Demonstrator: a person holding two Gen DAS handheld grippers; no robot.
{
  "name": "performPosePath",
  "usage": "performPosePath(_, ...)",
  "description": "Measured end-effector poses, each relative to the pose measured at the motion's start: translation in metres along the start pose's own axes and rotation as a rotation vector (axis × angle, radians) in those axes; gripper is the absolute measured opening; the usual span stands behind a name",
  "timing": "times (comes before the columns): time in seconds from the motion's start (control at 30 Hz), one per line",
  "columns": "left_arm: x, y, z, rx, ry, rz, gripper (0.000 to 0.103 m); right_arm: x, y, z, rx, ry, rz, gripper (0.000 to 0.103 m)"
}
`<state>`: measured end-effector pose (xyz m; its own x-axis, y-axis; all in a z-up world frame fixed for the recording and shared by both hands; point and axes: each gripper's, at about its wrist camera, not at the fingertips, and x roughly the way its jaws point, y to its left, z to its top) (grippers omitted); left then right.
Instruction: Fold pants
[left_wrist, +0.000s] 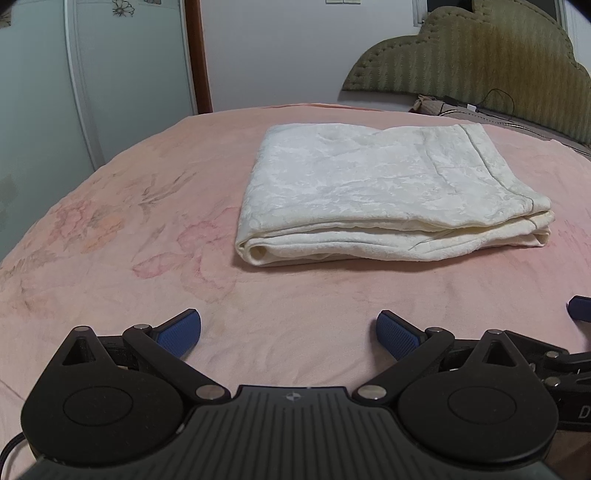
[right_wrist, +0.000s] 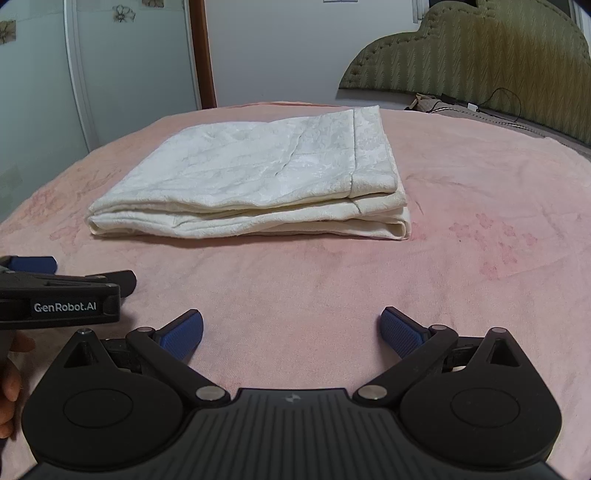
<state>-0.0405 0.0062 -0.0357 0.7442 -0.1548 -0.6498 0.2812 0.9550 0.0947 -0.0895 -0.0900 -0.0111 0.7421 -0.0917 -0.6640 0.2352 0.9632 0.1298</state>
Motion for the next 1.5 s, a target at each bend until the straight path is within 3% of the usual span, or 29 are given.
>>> performPosePath(0.3,0.006,0.003,0.007,-0.035,0.007,-0.003,0.103,-0.005,-0.011,0.01,0.002,-0.044,-0.056,0.103)
performPosePath(0.53,0.009,0.001,0.005,-0.036,0.008,-0.005,0.103,0.005,-0.019,0.008,0.013,0.004,-0.061,0.103)
performPosePath(1.5,0.009,0.002,0.001,-0.046,-0.005,-0.006,0.103,0.005,-0.016,0.004,0.0,-0.005,-0.074,0.103)
